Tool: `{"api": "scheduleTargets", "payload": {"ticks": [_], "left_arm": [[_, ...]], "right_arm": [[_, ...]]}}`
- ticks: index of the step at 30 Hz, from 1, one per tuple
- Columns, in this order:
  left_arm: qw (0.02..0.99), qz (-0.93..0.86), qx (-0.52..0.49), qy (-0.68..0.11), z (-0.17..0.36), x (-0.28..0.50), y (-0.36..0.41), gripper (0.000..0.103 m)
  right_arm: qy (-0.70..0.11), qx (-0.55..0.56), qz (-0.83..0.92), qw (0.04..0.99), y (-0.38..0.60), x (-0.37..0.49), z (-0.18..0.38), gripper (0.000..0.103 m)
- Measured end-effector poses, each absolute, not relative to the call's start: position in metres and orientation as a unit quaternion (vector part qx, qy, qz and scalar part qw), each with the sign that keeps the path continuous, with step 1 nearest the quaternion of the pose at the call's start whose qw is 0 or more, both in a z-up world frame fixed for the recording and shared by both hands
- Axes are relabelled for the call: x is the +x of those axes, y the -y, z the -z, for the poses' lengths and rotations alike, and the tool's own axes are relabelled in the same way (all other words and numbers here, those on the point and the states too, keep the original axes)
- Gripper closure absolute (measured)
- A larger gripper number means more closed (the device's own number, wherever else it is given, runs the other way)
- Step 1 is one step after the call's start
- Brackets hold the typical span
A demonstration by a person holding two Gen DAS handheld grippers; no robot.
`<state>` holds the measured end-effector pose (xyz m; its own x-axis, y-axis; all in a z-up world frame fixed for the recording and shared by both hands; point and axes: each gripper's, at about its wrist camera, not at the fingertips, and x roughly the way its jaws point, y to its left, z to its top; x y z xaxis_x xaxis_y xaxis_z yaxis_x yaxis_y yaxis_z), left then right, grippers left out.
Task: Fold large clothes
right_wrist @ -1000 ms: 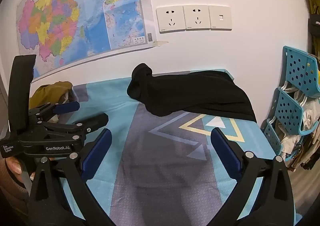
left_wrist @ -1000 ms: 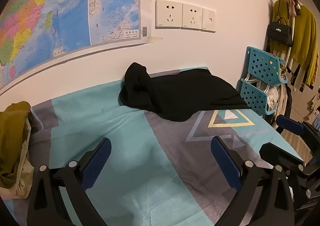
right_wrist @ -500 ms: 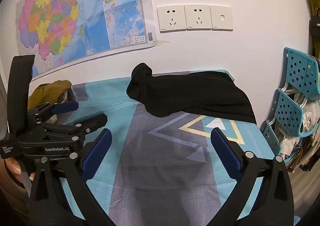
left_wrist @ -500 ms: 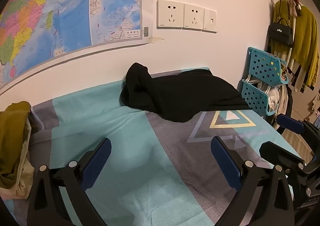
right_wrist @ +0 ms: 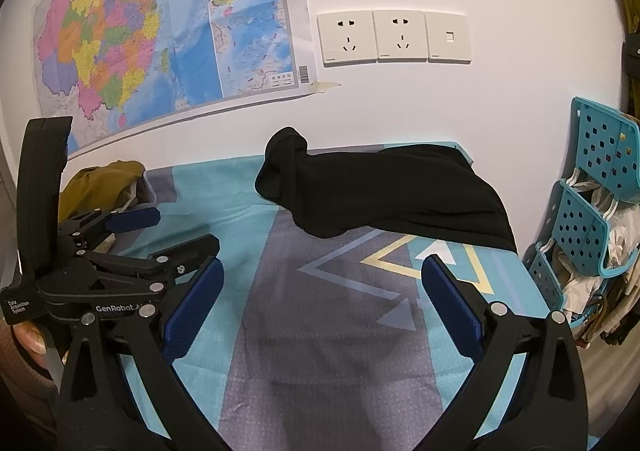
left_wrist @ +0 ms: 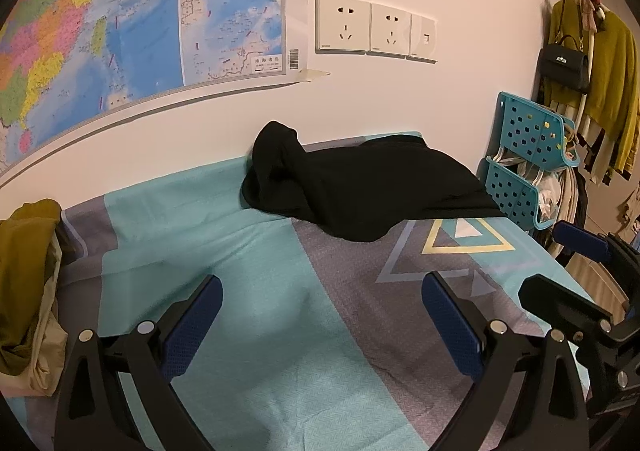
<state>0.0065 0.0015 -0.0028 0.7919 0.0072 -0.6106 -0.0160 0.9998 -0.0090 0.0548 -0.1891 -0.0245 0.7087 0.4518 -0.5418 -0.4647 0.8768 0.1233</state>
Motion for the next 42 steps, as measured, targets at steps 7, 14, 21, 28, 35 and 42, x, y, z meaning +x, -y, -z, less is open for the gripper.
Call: {"api": "scheduleTargets", "payload": {"ticks": [7, 14, 21, 28, 35, 42], "left_arm": [[0.945, -0.009, -0.01, -0.326, 0.004, 0.01, -0.004, 0.007], [0.945, -0.009, -0.011, -0.328, 0.004, 0.012, -0.004, 0.007], [0.944, -0.011, -0.011, -0.33, 0.006, 0.015, -0.005, 0.007], [0.943, -0.015, -0.013, -0.331, 0.005, 0.014, -0.005, 0.007], [0.941, -0.019, -0.018, -0.337, 0.007, 0.02, -0.012, 0.007], [0.937, -0.017, -0.026, -0.348, 0.011, 0.029, -0.016, 0.007]], "right_arm": [[-0.29, -0.01, -0.248, 0.924, 0.19, 0.054, 0.026, 0.005], [-0.291, -0.011, -0.25, 0.923, 0.186, 0.058, 0.027, 0.005], [-0.292, -0.014, -0.251, 0.923, 0.183, 0.061, 0.027, 0.005], [-0.293, -0.015, -0.255, 0.921, 0.18, 0.065, 0.028, 0.005], [-0.296, -0.02, -0.259, 0.919, 0.18, 0.069, 0.029, 0.005], [-0.303, -0.03, -0.264, 0.915, 0.173, 0.079, 0.032, 0.005]]}}
